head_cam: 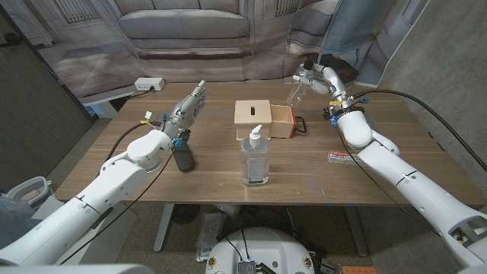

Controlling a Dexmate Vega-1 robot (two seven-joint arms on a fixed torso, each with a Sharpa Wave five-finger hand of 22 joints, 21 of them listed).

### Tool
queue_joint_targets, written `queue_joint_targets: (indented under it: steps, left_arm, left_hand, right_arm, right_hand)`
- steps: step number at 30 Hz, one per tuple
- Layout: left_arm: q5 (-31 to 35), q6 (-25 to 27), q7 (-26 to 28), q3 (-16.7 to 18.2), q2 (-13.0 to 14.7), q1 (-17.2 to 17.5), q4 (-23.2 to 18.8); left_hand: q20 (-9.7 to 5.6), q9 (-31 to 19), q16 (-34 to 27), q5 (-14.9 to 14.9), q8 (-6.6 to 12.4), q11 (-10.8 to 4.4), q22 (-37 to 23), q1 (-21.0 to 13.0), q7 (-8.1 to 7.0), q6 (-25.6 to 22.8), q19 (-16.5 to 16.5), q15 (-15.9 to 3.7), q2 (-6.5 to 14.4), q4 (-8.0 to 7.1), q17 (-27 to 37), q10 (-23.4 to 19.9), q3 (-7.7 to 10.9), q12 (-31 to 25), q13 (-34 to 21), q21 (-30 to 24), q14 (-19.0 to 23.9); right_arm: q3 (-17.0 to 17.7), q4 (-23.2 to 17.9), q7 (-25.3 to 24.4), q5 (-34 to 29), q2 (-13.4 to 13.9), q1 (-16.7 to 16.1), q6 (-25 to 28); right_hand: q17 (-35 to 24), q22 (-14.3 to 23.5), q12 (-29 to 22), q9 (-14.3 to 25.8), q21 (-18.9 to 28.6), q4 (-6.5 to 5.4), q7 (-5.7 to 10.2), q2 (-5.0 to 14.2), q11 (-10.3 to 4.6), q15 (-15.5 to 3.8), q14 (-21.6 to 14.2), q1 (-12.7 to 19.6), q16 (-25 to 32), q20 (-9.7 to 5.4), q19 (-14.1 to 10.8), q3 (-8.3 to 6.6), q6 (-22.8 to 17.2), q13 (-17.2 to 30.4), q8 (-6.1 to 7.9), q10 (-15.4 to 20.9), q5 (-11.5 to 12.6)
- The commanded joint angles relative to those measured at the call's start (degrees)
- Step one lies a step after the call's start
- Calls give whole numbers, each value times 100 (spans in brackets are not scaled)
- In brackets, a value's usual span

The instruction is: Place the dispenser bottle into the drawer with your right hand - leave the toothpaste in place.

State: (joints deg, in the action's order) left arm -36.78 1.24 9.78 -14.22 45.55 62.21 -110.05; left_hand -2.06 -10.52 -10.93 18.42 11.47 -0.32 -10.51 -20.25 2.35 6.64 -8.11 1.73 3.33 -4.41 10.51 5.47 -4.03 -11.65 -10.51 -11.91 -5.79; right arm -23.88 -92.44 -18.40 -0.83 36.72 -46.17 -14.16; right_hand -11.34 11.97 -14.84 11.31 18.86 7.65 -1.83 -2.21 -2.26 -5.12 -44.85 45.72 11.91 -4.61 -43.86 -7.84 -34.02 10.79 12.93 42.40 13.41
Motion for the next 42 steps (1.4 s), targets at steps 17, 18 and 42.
queue_joint_targets:
  steps: [17, 18, 42]
  left_arm:
    - [-12, -36, 60, 55, -35, 111, 22]
    - [-6, -33, 64, 57, -29, 115, 17]
    - [-40, -6, 88, 120, -14, 141, 11]
  left_hand:
    - [-61, -27, 6, -20, -14, -17, -12, -49, -4, -1, 40, -9, 50, 7, 19, -5, -65, 7, -21, -8, -14]
    - [-60, -26, 6, -20, -14, -16, -12, -50, 1, -2, 40, -3, 50, 7, 19, -5, -67, 7, -21, -7, -16]
    - [-62, -26, 6, -22, -14, 5, -12, -61, 4, -3, 35, 17, 63, 4, 20, 4, -94, 11, -21, -5, -14]
  right_arm:
    - [-236, 280, 171, -70, -213, 282, -288]
    - [-243, 292, 173, -72, -222, 289, -296]
    - [-380, 526, 273, -96, -336, 418, -360]
  right_hand:
    - [-19, 29, -45, 31, 101, 10, 579, 1044, -255, -638, -217, 1081, 82, -564, -119, -82, -769, 17, 52, 418, -96]
    - [-19, 29, -37, 32, 102, 9, 578, 1044, -262, -634, -216, 1082, 80, -566, -118, -82, -775, 17, 51, 406, -101]
    - [-33, 42, 0, 34, 147, -18, 560, 1048, -262, -679, -341, 1097, 95, -576, -155, -91, -799, 20, 15, 439, -169]
